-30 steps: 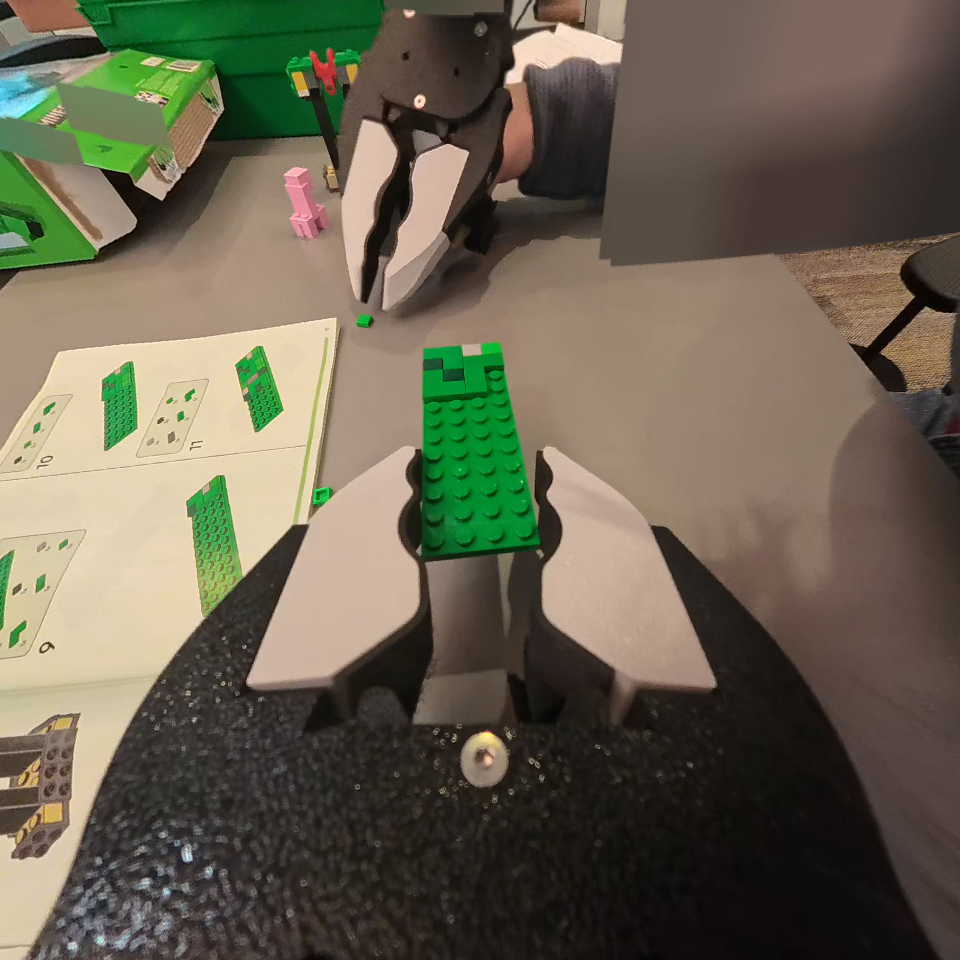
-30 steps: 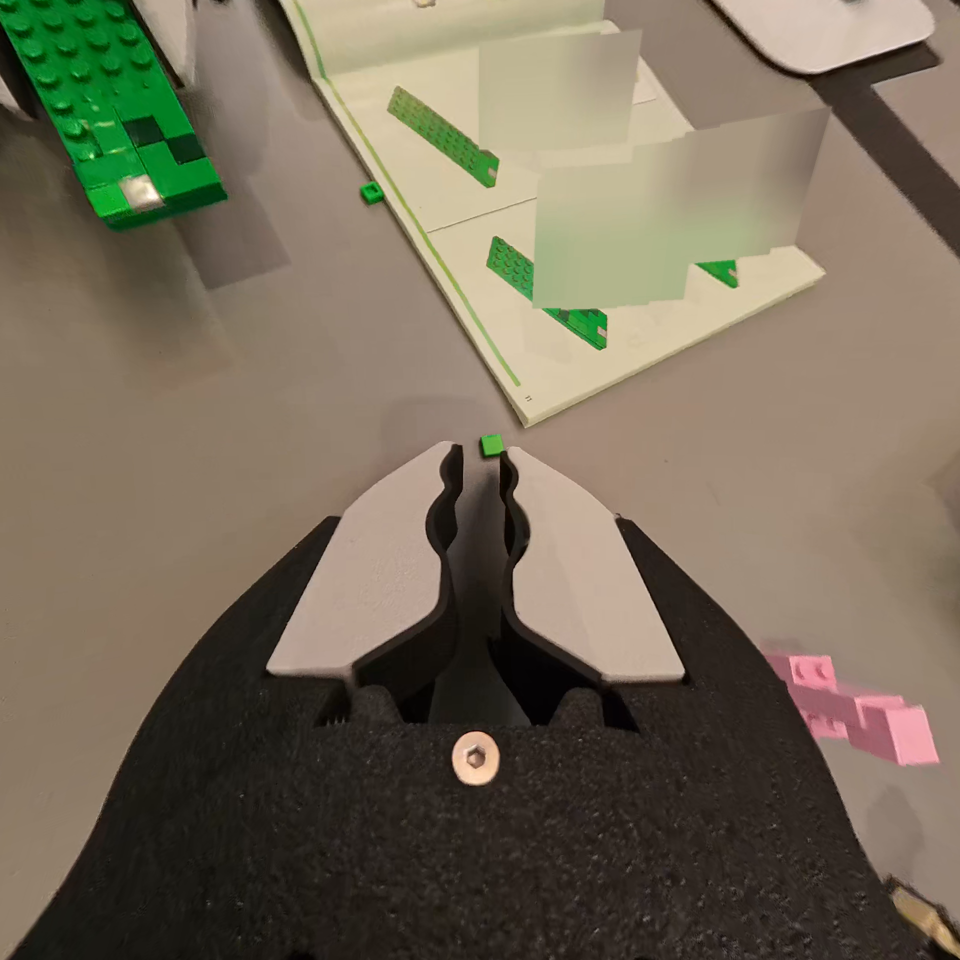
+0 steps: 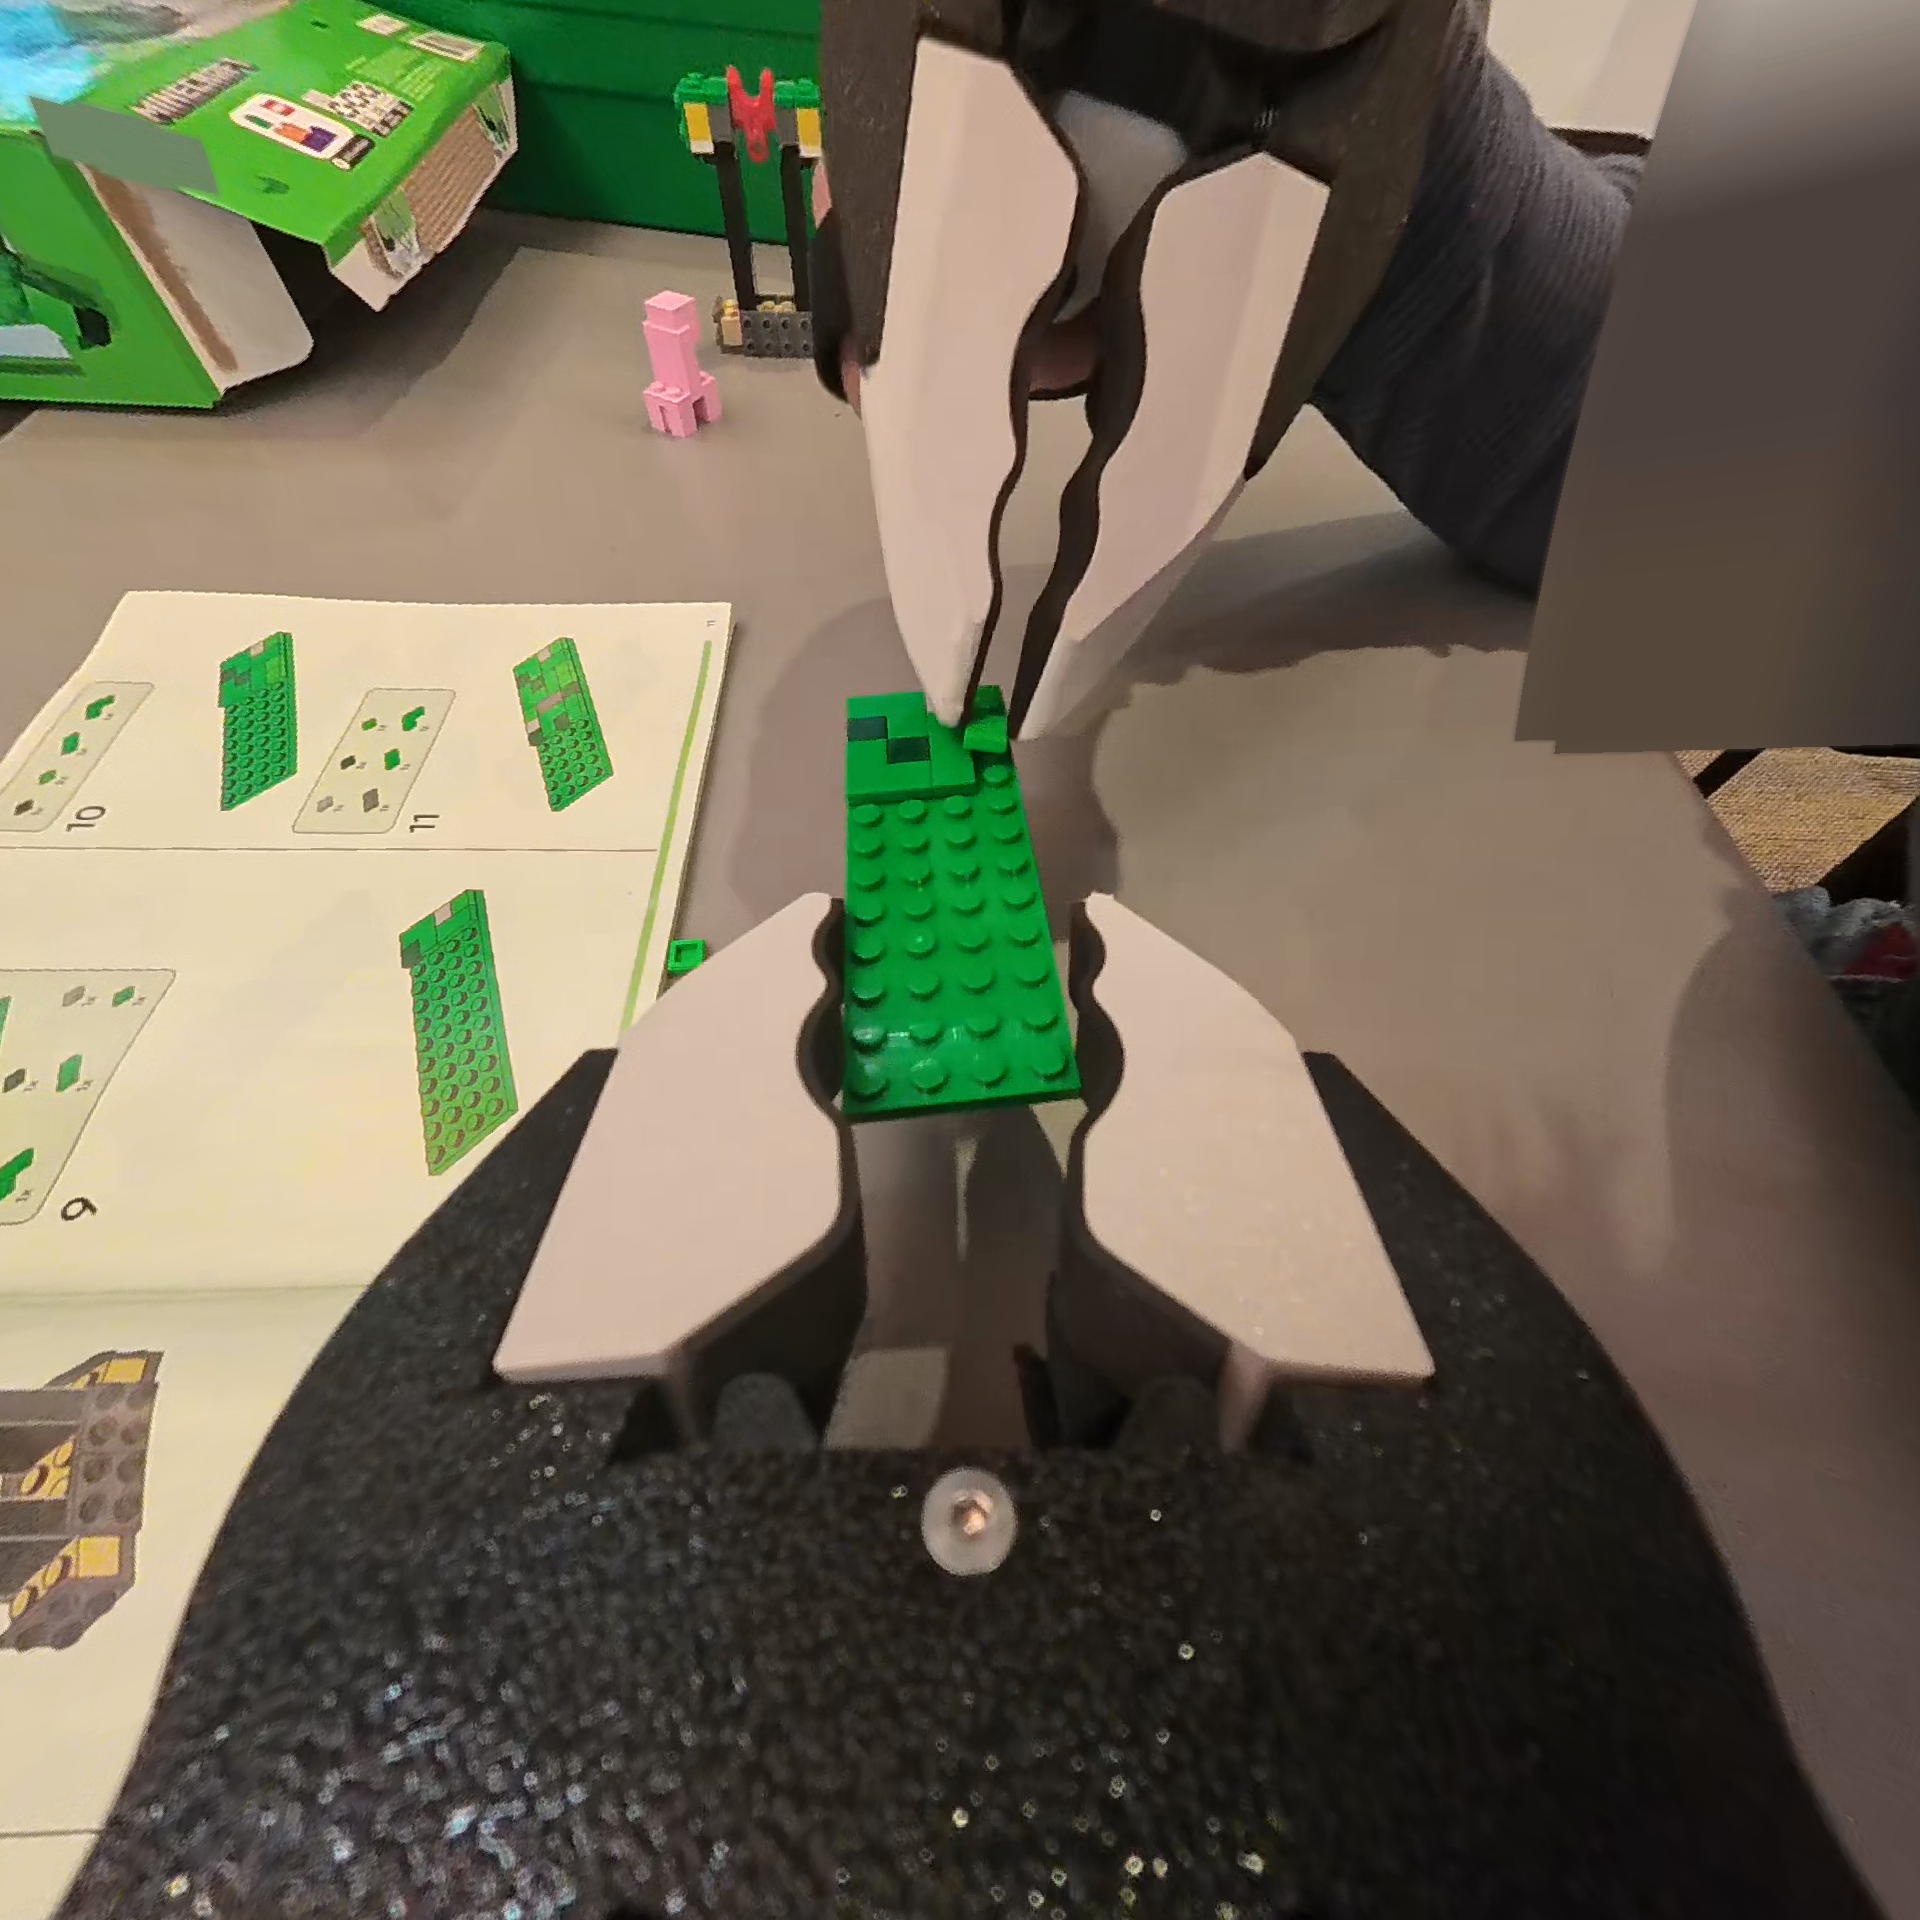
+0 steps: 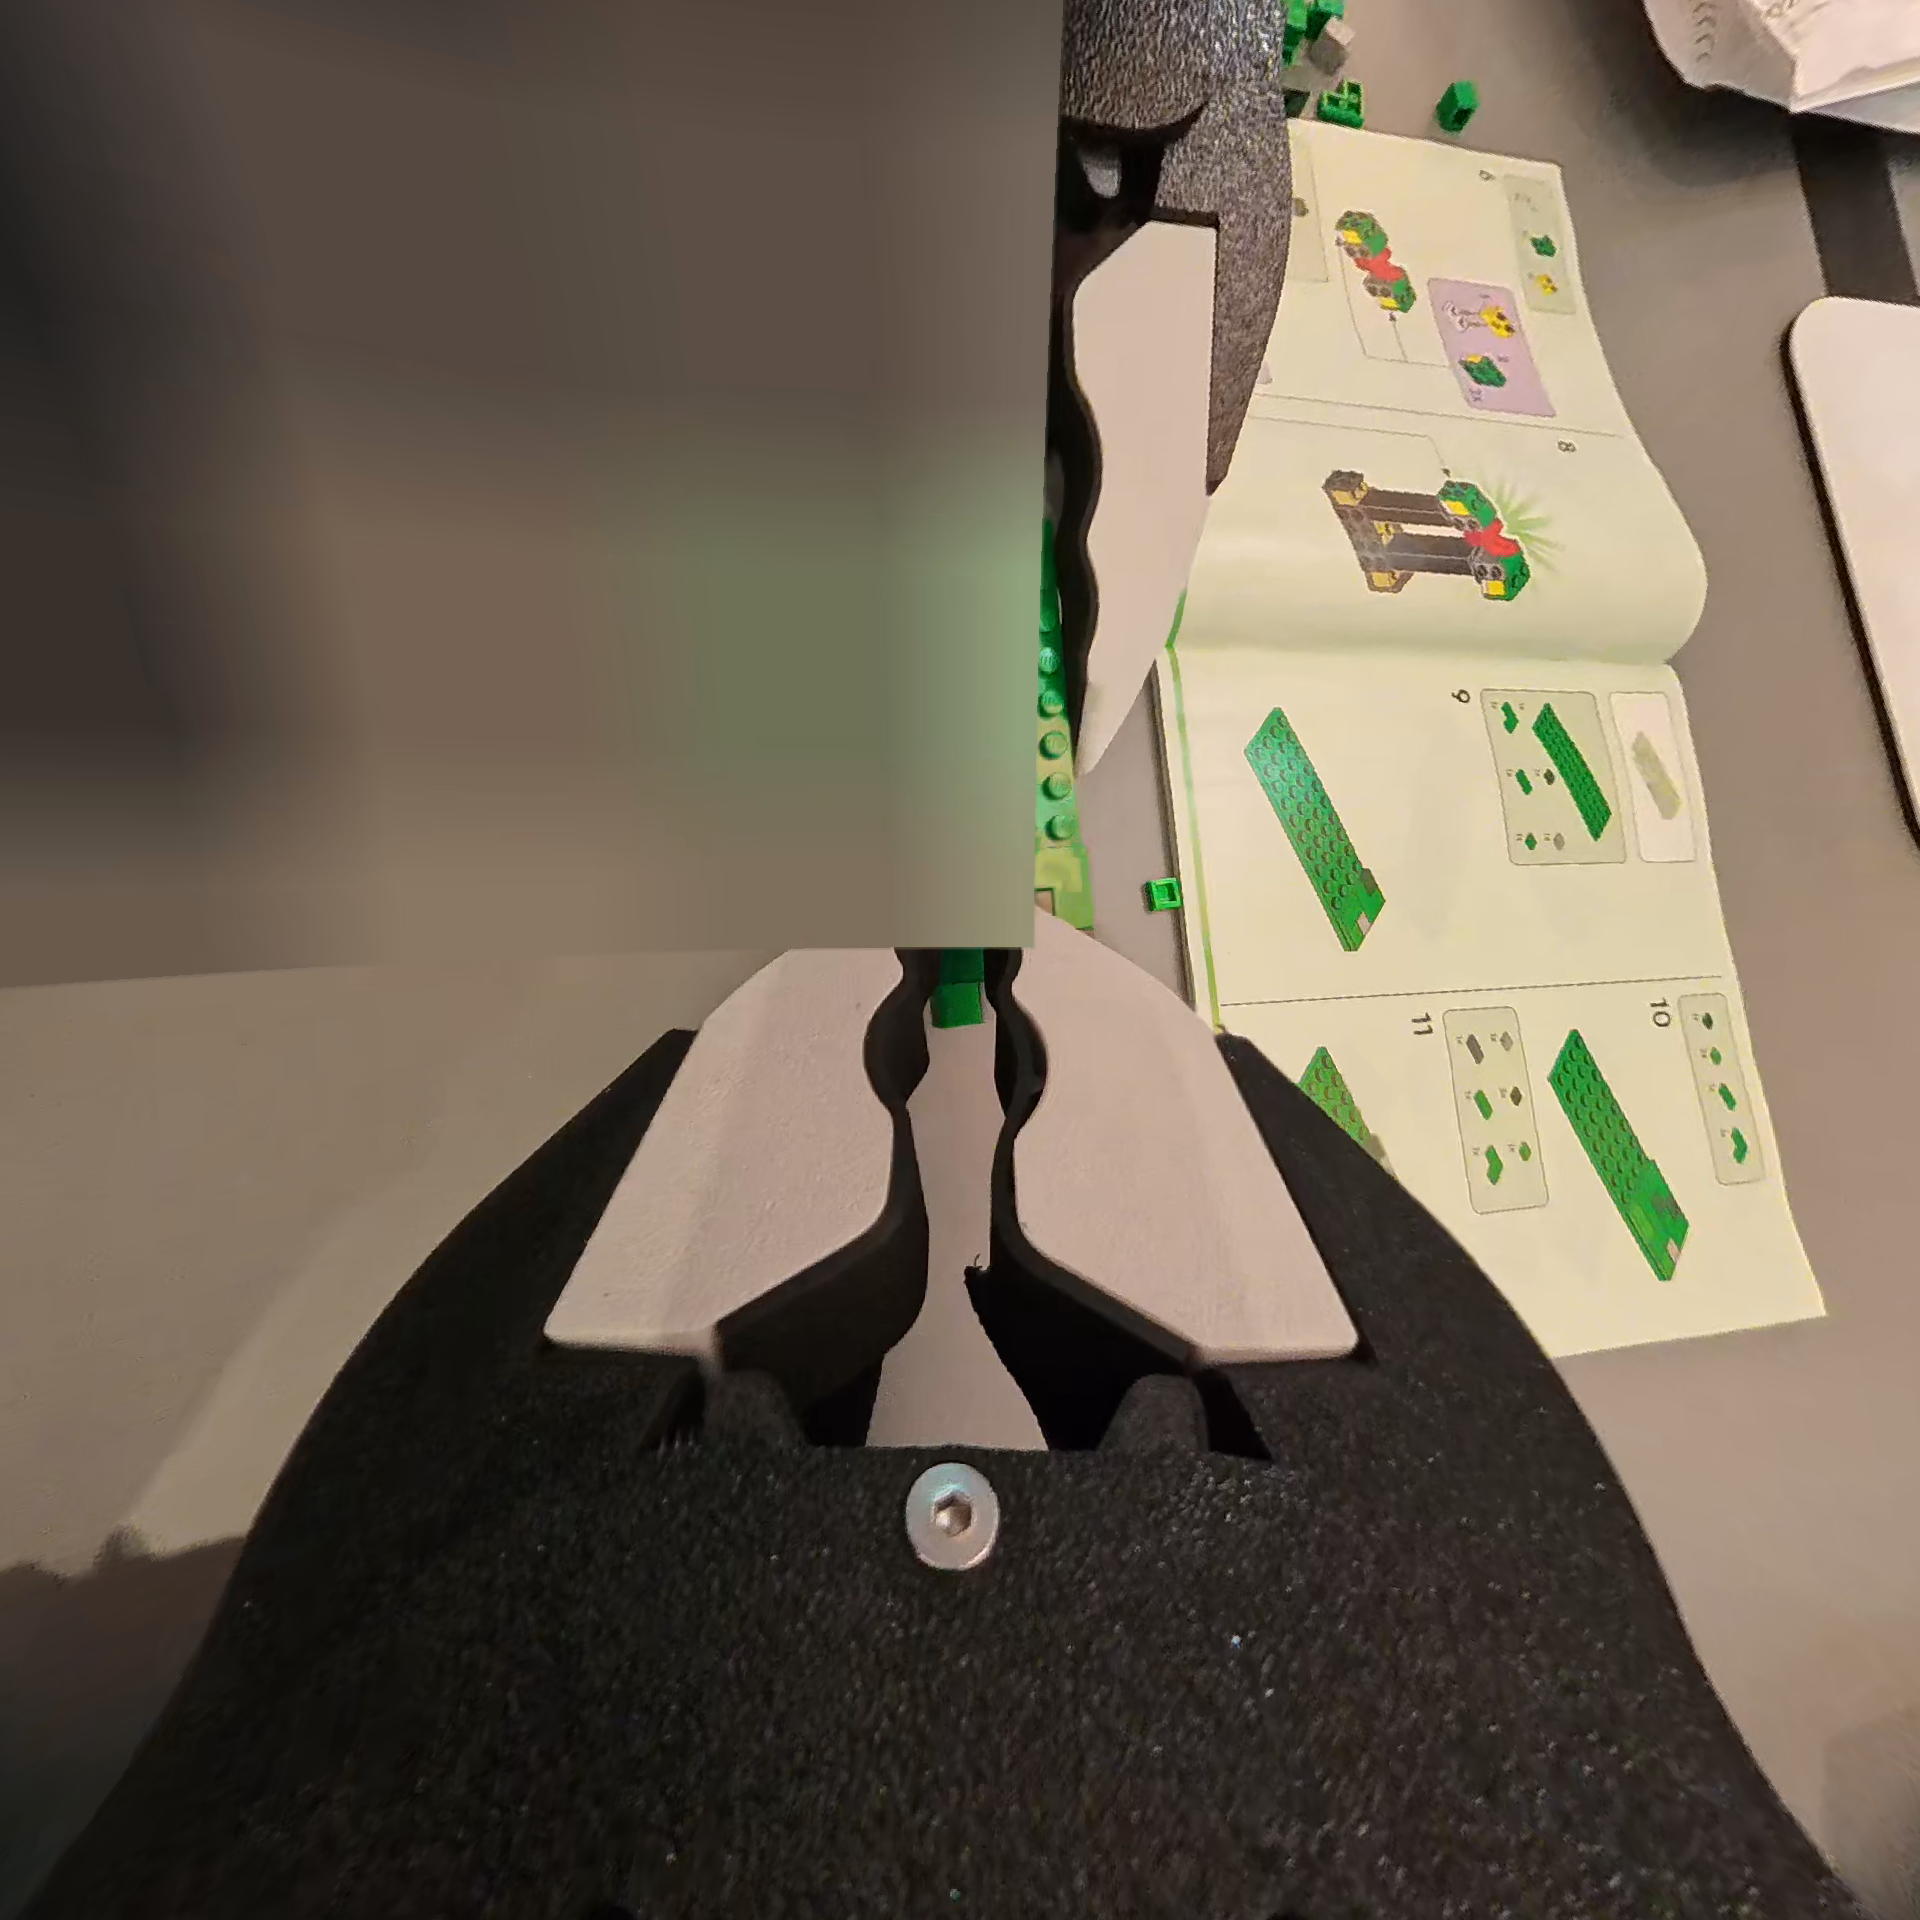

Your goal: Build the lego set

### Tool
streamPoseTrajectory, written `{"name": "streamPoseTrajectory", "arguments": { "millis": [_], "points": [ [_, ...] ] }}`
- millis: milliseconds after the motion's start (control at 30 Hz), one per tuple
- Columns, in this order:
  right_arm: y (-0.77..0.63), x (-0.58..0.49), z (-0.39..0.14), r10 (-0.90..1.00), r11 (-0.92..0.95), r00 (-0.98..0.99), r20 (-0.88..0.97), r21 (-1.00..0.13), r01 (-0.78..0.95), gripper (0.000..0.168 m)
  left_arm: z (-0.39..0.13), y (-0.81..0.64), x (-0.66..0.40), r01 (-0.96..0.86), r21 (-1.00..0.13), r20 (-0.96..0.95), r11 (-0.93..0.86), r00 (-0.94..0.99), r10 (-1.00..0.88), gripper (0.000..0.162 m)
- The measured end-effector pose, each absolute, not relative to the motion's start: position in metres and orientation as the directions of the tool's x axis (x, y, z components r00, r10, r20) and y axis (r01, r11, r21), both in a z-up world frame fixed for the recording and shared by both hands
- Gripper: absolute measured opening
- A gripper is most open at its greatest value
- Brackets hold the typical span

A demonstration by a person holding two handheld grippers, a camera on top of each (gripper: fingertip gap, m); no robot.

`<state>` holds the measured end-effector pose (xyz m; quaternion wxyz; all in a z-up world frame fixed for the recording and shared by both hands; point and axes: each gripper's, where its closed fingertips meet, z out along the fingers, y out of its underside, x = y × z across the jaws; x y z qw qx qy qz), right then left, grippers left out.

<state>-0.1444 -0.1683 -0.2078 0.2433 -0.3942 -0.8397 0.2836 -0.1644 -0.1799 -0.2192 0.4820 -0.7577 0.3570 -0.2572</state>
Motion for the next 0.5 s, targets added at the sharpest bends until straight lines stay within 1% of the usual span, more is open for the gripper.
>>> {"name": "streamPoseTrajectory", "arguments": {
  "millis": [500],
  "points": [
    [-0.1721, -0.1407, -0.2115, 0.782, 0.556, -0.595, 0.187, -0.640, 0.530, 0.007, -0.2200, -0.1815, -0.1623, -0.306, -0.911, 0.041, -0.275, 0.598, -0.801, 0.040]
  ]
}}
